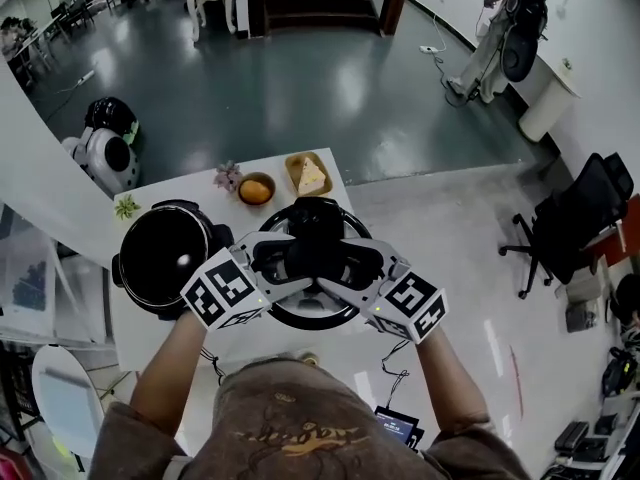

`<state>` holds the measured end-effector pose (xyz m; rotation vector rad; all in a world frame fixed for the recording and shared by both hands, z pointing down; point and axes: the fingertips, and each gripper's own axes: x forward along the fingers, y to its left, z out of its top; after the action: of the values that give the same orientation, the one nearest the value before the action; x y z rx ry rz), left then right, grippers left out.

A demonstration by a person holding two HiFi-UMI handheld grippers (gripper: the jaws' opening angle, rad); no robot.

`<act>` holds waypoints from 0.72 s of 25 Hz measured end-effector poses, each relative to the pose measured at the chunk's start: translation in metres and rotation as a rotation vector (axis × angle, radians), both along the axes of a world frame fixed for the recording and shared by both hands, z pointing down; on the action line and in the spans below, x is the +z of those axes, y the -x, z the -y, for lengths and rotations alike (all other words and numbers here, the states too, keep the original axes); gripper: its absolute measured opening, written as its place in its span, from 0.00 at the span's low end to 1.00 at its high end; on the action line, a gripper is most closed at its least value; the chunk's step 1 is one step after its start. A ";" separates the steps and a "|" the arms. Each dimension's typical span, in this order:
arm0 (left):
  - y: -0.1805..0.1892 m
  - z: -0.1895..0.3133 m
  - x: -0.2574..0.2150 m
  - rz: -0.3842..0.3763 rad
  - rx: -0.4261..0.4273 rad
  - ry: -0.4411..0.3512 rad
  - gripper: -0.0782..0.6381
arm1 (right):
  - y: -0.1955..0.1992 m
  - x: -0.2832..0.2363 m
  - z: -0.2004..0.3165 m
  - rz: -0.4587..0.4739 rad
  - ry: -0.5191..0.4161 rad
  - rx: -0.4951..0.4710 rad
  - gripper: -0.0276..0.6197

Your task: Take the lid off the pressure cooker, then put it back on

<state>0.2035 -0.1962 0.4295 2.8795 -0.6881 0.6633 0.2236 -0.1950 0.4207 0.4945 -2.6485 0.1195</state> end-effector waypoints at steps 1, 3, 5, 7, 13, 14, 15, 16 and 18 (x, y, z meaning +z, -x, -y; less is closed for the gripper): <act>0.004 -0.002 -0.002 0.001 -0.010 0.001 0.48 | 0.004 -0.002 -0.002 0.000 0.000 -0.009 0.45; 0.012 -0.005 -0.006 0.000 -0.031 0.002 0.48 | 0.012 -0.006 -0.005 -0.001 0.000 -0.030 0.45; 0.021 -0.010 -0.012 -0.001 -0.053 0.000 0.48 | 0.021 -0.012 -0.008 -0.001 0.000 -0.050 0.45; 0.034 -0.014 -0.019 0.001 -0.067 -0.006 0.48 | 0.034 -0.018 -0.012 0.004 0.000 -0.066 0.45; 0.087 -0.028 -0.021 -0.010 -0.089 -0.024 0.48 | 0.087 -0.021 -0.025 -0.009 -0.015 -0.089 0.45; 0.096 -0.032 -0.023 -0.009 -0.089 -0.026 0.48 | 0.096 -0.022 -0.030 -0.012 -0.017 -0.088 0.45; 0.105 -0.036 -0.025 -0.006 -0.087 -0.027 0.48 | 0.105 -0.025 -0.034 -0.013 -0.019 -0.084 0.45; 0.114 -0.040 -0.028 -0.002 -0.082 -0.028 0.48 | 0.114 -0.028 -0.039 -0.012 -0.019 -0.078 0.45; 0.132 -0.047 -0.034 0.005 -0.065 -0.028 0.48 | 0.132 -0.033 -0.046 -0.005 -0.016 -0.061 0.45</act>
<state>0.0716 -0.1487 0.3959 2.8675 -0.7947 0.6579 0.0915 -0.1487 0.3878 0.4189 -2.6588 0.0780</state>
